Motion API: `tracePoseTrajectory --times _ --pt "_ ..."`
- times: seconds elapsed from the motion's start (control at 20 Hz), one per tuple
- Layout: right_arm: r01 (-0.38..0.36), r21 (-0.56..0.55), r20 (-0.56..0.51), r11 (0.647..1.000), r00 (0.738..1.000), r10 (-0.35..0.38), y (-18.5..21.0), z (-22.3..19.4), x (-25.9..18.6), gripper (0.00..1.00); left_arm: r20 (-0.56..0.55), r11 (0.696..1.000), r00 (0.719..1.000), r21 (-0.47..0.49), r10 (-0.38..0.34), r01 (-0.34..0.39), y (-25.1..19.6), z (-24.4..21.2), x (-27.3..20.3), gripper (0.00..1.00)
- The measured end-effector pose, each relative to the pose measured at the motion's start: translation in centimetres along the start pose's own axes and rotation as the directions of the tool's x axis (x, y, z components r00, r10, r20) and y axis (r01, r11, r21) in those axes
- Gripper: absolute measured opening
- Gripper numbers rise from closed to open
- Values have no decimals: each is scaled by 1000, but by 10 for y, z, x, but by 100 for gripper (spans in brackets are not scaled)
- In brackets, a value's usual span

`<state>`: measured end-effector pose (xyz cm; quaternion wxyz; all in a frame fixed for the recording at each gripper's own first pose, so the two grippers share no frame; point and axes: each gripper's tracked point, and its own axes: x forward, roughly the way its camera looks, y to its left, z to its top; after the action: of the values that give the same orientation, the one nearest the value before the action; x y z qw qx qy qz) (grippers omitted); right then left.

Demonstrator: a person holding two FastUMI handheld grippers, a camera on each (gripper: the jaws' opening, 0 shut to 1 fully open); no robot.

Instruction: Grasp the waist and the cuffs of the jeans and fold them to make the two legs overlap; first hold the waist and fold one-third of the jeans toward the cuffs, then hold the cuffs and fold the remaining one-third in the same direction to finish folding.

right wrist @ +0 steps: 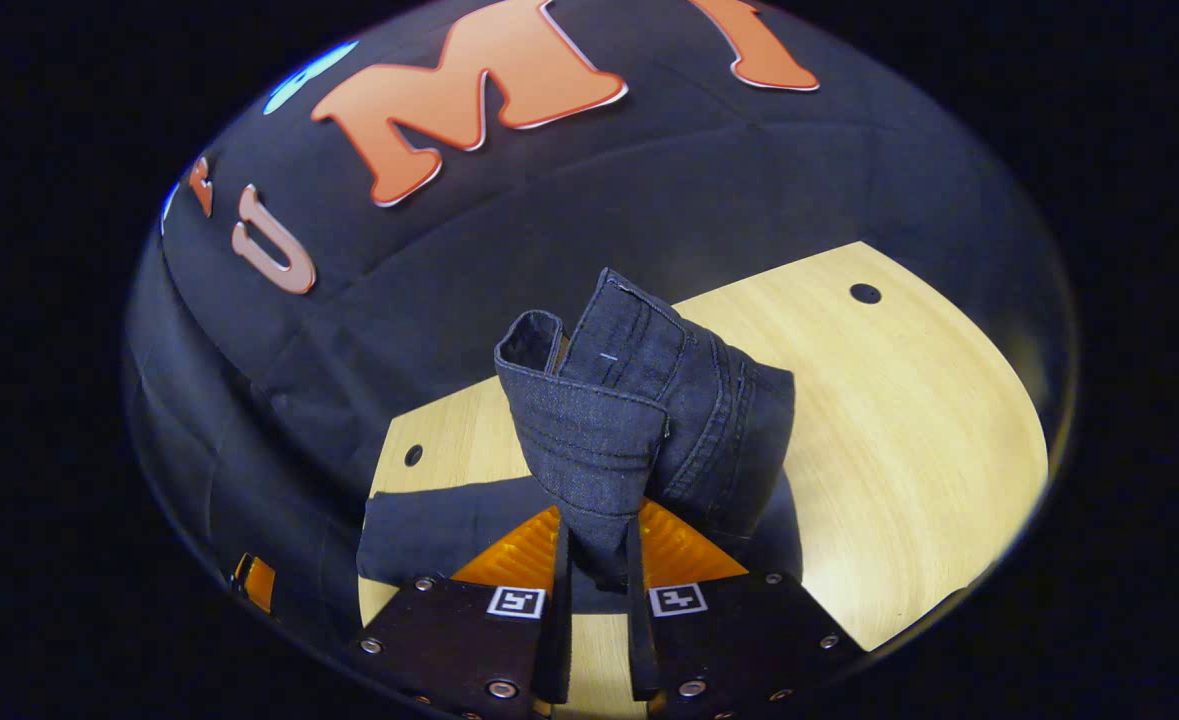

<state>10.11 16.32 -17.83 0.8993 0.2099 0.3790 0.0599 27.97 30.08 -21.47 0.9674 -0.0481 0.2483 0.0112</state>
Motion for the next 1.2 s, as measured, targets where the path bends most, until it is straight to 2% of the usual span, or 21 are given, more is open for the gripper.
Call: tracePoseTrajectory --times 0.25,0.4,0.65,0.75,0.8,0.9,0.95,1.0,1.1,1.15,1.2 --pt "-68 -34 -79 997 995 65 40 -37 21 24 -18 1000 1000 12 19 -19 12 -7 -3 97" --pt "-25 -99 -96 995 995 16 51 -57 47 24 -37 999 999 16 34 -33 26 -11 -5 97" --pt "28 -114 -110 993 993 -40 53 -71 69 24 -78 998 995 29 64 -62 46 -19 -8 97" --pt "24 -113 -129 993 991 -39 60 -79 75 25 -101 998 993 24 66 -64 53 -24 -5 97" --pt "12 -94 -151 996 988 -26 66 -86 80 28 -114 998 991 19 65 -63 55 -27 -3 97" --pt "8 -78 -186 997 982 -22 70 -98 84 41 -137 998 989 11 59 -58 57 -32 -2 97" --pt "11 -90 -184 996 983 -27 71 -101 85 38 -147 998 988 8 56 -55 59 -34 -1 97" --pt "12 -102 -180 995 983 -30 72 -102 84 49 -160 999 986 1 50 -51 60 -36 1 97" --pt "-7 -121 -176 993 984 -15 75 -106 83 51 -196 999 980 -23 39 -44 63 -45 7 97" --pt "-37 -109 -184 993 983 16 85 -109 79 55 -221 998 974 -35 41 -50 68 -53 9 97" --pt "-81 -79 -202 994 977 63 98 -114 74 72 -247 998 968 -49 35 -48 72 -59 13 97"
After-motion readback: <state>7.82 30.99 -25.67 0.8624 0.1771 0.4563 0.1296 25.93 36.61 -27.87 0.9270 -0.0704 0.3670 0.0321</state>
